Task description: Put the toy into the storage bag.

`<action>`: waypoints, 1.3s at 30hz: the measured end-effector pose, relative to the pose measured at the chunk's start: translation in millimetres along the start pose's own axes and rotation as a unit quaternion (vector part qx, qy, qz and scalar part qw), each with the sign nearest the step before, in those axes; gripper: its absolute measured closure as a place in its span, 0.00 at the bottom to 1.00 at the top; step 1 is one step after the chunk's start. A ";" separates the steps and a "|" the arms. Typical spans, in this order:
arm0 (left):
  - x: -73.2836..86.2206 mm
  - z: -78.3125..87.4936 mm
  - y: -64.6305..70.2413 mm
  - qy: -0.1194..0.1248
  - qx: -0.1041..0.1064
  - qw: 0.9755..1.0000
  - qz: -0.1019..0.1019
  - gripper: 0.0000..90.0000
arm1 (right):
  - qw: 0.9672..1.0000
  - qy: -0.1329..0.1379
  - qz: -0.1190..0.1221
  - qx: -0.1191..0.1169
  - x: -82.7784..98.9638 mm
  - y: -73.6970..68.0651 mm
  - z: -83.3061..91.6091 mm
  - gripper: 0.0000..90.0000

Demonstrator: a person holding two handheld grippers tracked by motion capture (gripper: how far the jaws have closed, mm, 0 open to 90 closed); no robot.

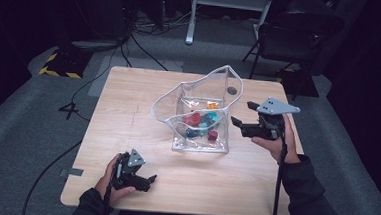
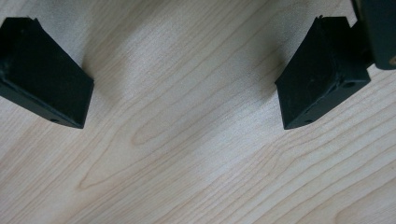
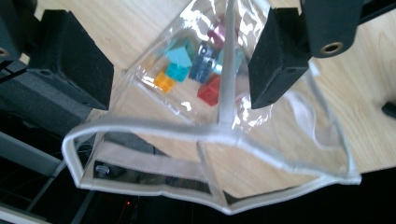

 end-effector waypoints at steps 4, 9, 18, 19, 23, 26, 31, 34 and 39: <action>-0.5 -0.8 0.0 0.001 0.000 1.000 0.001 0.04 | 1.000 -0.011 0.001 -0.009 19.8 -5.8 0.8 0.26; -0.5 -1.1 0.1 0.000 0.001 1.000 0.001 0.03 | 0.999 -0.038 0.011 -0.006 48.9 -10.3 -2.5 0.25; -0.5 -1.0 0.0 0.000 -0.002 1.000 0.002 0.03 | 0.996 -0.090 0.001 -0.023 103.9 -17.6 -13.3 0.25; -0.3 -0.9 0.2 0.000 -0.002 1.000 0.004 0.03 | 0.995 -0.097 0.001 -0.024 109.6 -18.2 -13.9 0.25; 0.1 -0.2 -0.5 -0.001 -0.005 1.000 0.002 0.03 | 0.993 -0.118 -0.006 -0.029 132.1 -21.3 -13.6 0.25; 0.6 0.3 -0.4 -0.003 -0.005 1.000 0.003 0.03 | 0.990 -0.137 -0.009 -0.034 151.0 -23.3 -14.2 0.25; 0.6 0.2 -0.2 -0.002 -0.005 1.000 0.004 0.03 | 0.986 -0.159 -0.029 -0.046 177.0 -23.7 -14.5 0.24; 0.8 0.3 -0.1 -0.003 -0.005 1.000 0.005 0.03 | 0.985 -0.160 -0.036 -0.050 188.0 -24.6 -13.7 0.25; 0.6 0.3 -0.4 -0.003 -0.005 1.000 0.003 0.03 | 0.986 -0.133 -0.069 -0.068 196.2 -23.9 -9.3 0.21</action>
Point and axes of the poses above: each handheld gripper's, and its own axes: z roughly backward along the jaws, x roughly out of its underside, y roughly to its right, the point moved 7 cm from there along -z, roughly forward along the jaws, and after that the axes turned 8 degrees about -x, right-handed, at the moved point
